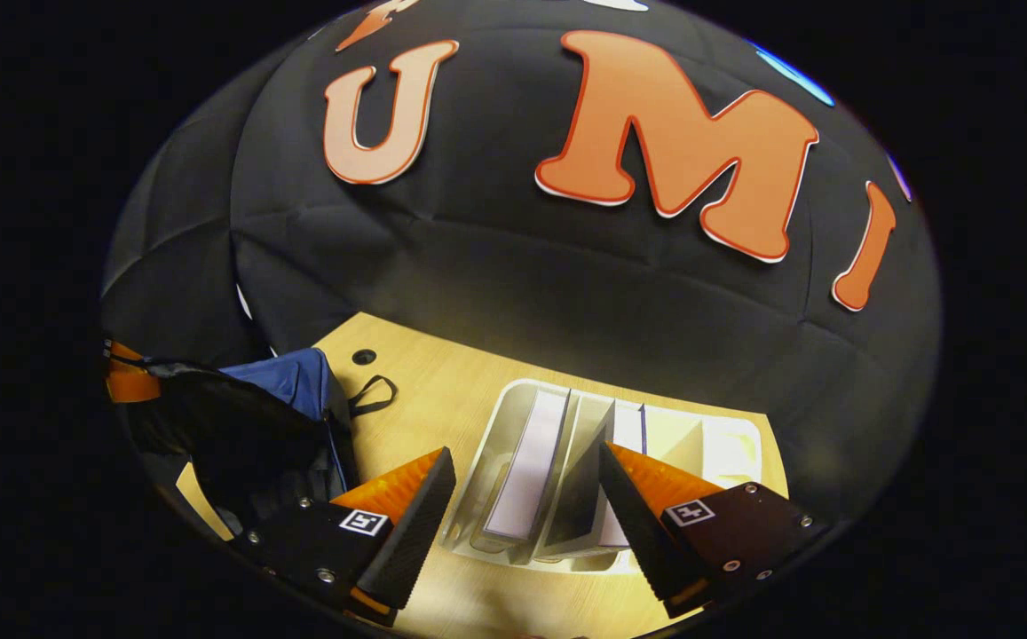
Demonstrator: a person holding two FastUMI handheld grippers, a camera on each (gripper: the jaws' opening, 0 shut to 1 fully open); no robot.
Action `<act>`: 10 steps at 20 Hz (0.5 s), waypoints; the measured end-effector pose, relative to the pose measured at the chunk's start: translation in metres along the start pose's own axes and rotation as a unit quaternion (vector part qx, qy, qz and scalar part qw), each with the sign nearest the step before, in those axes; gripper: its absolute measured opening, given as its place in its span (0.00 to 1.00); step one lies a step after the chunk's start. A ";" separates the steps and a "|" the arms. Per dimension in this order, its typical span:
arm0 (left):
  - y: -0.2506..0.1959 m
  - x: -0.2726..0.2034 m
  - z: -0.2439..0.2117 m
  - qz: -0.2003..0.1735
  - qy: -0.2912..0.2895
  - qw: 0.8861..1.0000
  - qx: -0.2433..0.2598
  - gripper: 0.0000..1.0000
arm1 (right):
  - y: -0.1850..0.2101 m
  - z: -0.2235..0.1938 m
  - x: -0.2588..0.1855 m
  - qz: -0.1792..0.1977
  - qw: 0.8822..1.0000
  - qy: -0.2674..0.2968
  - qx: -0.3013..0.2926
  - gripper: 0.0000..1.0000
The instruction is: Open the schoolbag, grab two books from the bookshelf and put them into the schoolbag.
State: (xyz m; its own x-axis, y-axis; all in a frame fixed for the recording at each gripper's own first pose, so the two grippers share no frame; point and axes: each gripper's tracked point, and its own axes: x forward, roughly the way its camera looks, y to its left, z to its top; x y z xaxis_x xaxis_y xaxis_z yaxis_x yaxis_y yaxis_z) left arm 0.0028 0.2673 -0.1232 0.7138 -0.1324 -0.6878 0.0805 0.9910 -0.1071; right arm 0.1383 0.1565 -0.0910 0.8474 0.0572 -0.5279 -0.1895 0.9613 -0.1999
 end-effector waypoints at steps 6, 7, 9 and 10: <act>0.011 0.002 0.003 -0.053 0.022 0.997 -0.049 0.01 | 0.001 -0.009 0.032 -0.021 0.997 0.076 -0.009 0.97; 0.012 0.002 0.006 -0.060 0.025 0.997 -0.049 0.01 | 0.005 -0.010 0.033 -0.020 0.996 0.087 -0.013 0.97; 0.013 0.001 0.009 -0.071 0.031 0.996 -0.050 0.01 | 0.004 -0.017 0.041 -0.026 0.993 0.114 -0.028 0.97; 0.015 0.001 0.007 -0.074 0.033 0.996 -0.046 0.01 | 0.005 -0.020 0.045 -0.030 0.991 0.123 -0.032 0.97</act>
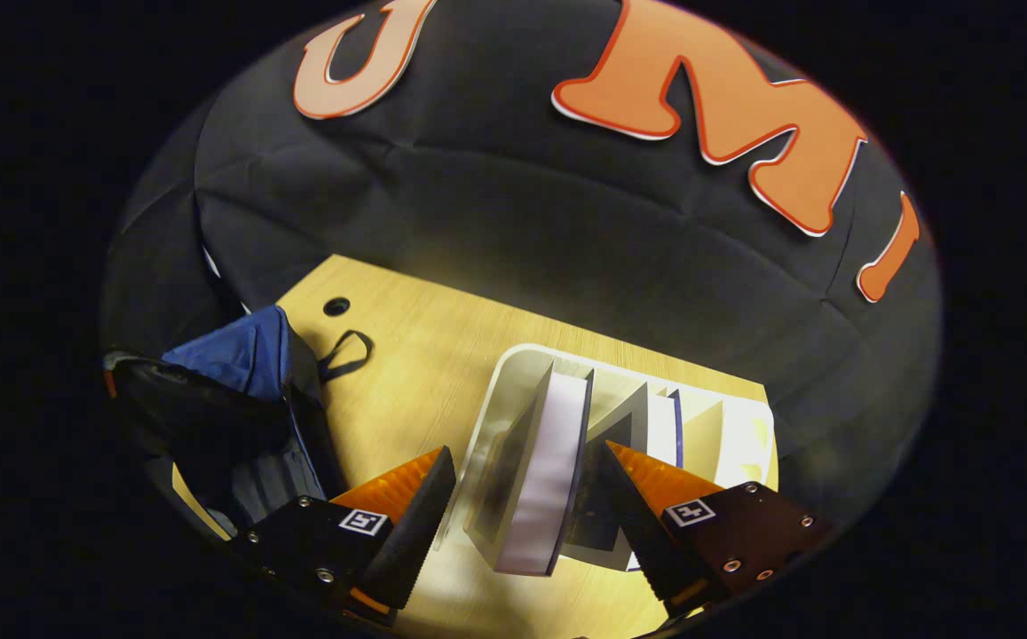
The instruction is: Open the schoolbag, grab two books from the bookshelf and put them into the schoolbag.
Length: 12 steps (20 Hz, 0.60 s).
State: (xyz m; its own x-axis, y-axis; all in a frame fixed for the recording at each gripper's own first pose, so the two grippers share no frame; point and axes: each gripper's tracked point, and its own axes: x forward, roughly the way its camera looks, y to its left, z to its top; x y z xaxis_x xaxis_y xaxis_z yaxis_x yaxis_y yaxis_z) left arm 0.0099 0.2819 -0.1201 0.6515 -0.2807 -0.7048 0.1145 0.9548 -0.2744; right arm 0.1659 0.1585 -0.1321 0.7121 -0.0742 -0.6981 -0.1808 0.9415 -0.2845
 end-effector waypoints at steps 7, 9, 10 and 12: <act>-0.005 0.002 -0.002 -0.026 0.019 0.999 -0.002 0.01 | 0.005 -0.016 0.033 0.004 0.995 0.093 0.018 0.75; -0.004 0.000 -0.002 -0.027 0.020 0.999 0.002 0.01 | 0.004 -0.023 0.044 -0.004 0.994 0.111 0.015 0.63; -0.005 0.000 -0.002 -0.029 0.021 0.999 0.002 0.01 | 0.004 -0.030 0.049 -0.005 0.992 0.122 0.013 0.59; -0.007 0.003 -0.004 -0.032 0.027 0.999 -0.003 0.01 | 0.010 -0.034 0.052 -0.003 0.991 0.133 0.020 0.53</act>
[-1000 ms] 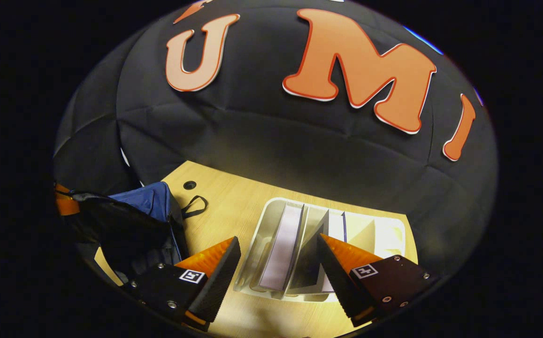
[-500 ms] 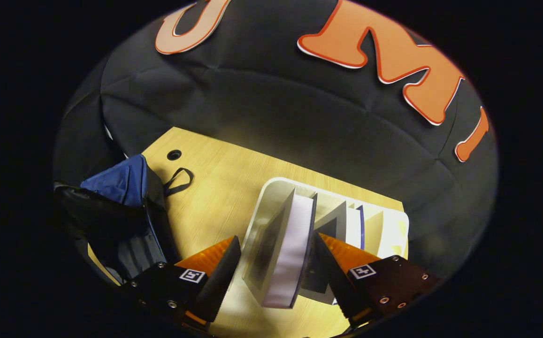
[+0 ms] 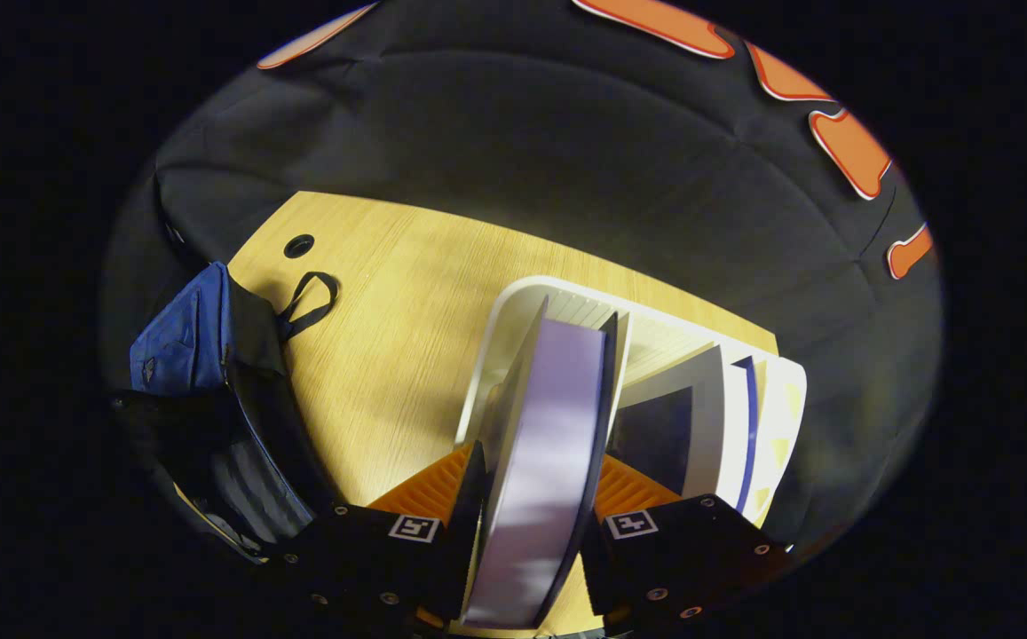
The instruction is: Open the schoolbag, grab two books from the bookshelf and put them into the schoolbag.
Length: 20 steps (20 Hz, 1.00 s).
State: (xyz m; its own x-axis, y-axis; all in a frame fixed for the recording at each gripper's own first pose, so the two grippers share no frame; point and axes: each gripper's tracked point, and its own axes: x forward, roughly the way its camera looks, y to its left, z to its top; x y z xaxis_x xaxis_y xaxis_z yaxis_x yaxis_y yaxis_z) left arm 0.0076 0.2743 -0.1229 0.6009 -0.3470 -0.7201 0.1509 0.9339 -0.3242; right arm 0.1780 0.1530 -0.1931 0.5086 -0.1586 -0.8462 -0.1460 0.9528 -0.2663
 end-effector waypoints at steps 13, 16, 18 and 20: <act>0.000 -0.004 -0.007 -0.006 0.006 1.000 -0.011 0.01 | 0.002 -0.015 -0.004 0.053 0.996 0.019 0.070 0.43; 0.000 -0.010 -0.013 -0.006 0.005 1.000 -0.008 0.02 | -0.003 -0.011 -0.025 0.061 0.996 -0.008 0.070 0.43; -0.001 -0.010 -0.014 -0.006 0.005 1.000 -0.008 0.06 | -0.004 -0.010 -0.045 0.072 0.994 -0.026 0.078 0.43; -0.002 -0.009 -0.015 -0.005 0.006 1.000 -0.010 0.01 | -0.008 -0.008 -0.064 0.085 0.992 -0.046 0.087 0.42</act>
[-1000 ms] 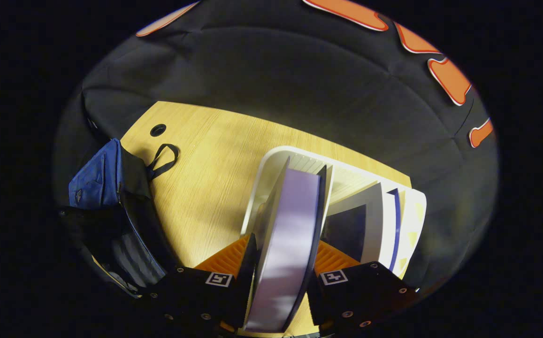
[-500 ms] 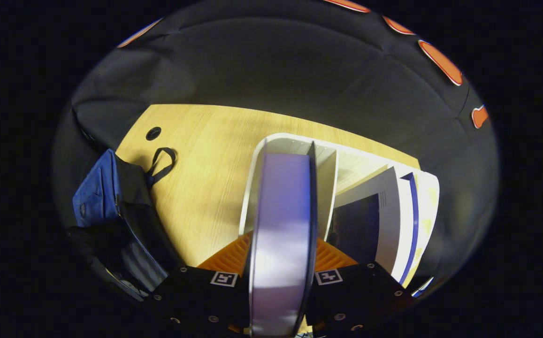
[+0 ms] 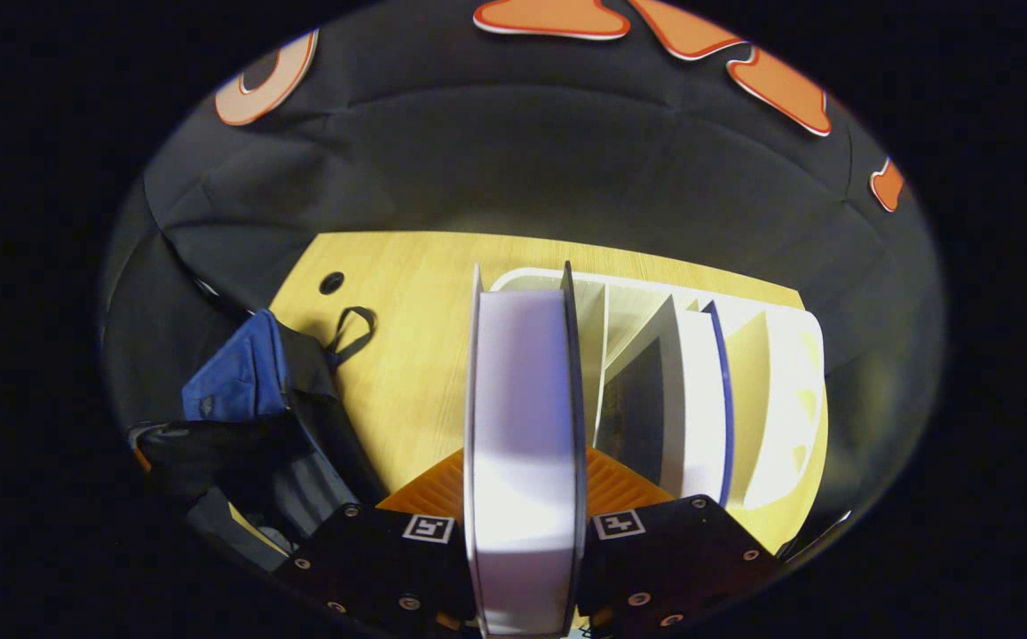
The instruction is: Open the schoolbag, grab two books from the bookshelf and put them into the schoolbag.
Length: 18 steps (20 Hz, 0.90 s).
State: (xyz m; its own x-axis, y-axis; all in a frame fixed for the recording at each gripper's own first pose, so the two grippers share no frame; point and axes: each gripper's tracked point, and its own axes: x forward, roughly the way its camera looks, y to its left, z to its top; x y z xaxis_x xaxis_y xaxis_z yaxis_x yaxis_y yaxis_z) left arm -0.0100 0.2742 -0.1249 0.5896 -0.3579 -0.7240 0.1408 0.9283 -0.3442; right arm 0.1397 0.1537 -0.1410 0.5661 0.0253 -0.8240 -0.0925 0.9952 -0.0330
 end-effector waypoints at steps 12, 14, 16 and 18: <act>-0.005 -0.001 -0.005 0.005 0.004 1.000 0.001 0.01 | -0.006 -0.001 -0.130 0.082 0.991 -0.093 0.051 0.42; -0.005 -0.002 -0.006 0.006 0.004 1.000 0.001 0.02 | -0.002 -0.004 -0.148 0.102 0.987 -0.103 0.064 0.42; -0.006 -0.001 -0.006 0.007 0.004 1.000 0.001 0.01 | 0.004 -0.012 -0.162 0.121 0.983 -0.111 0.082 0.42; -0.008 0.000 -0.008 0.006 0.005 1.000 0.002 0.02 | 0.017 -0.025 -0.163 0.139 0.979 -0.113 0.102 0.41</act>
State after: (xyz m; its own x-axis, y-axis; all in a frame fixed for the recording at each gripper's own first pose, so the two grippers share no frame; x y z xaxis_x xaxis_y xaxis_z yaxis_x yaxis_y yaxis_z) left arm -0.0177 0.2661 -0.1274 0.5837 -0.3474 -0.7339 0.1372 0.9330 -0.3326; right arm 0.0250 0.1638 -0.0212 0.7114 0.2942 -0.6382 -0.1152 0.9447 0.3070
